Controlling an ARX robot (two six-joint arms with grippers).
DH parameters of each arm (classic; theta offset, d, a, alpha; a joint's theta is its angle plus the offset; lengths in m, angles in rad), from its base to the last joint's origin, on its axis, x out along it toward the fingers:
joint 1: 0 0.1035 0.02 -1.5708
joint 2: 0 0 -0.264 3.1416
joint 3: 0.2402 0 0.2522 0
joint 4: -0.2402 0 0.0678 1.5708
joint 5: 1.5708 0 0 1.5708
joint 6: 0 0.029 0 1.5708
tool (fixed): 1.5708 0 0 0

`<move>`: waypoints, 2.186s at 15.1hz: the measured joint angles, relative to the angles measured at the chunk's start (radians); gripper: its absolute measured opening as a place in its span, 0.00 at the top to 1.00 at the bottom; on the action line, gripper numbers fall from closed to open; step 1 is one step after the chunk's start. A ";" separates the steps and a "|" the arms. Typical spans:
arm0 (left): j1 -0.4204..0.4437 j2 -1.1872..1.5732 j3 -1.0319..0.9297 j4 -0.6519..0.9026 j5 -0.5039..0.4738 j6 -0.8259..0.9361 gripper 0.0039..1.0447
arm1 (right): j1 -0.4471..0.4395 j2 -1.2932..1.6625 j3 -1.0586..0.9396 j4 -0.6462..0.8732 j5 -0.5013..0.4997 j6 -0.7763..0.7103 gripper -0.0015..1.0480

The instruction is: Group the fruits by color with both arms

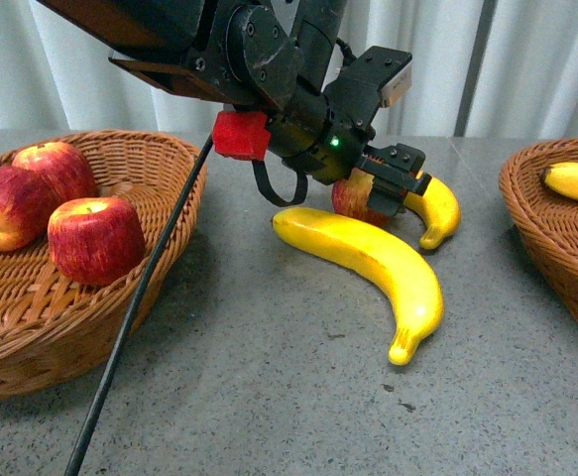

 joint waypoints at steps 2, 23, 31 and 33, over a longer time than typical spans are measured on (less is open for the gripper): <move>-0.002 0.000 0.000 0.002 -0.002 -0.001 0.36 | 0.000 0.000 0.000 0.000 0.000 0.000 0.06; 0.307 -0.497 -0.561 0.071 -0.319 -0.366 0.17 | 0.000 0.000 0.000 0.000 0.000 0.000 0.06; 0.261 -0.795 -0.735 0.214 -0.225 -0.349 0.06 | 0.000 0.000 0.000 0.000 0.000 0.000 0.06; 0.269 -0.971 -0.859 0.246 -0.203 -0.328 0.06 | 0.000 0.000 0.000 0.000 0.000 0.000 0.06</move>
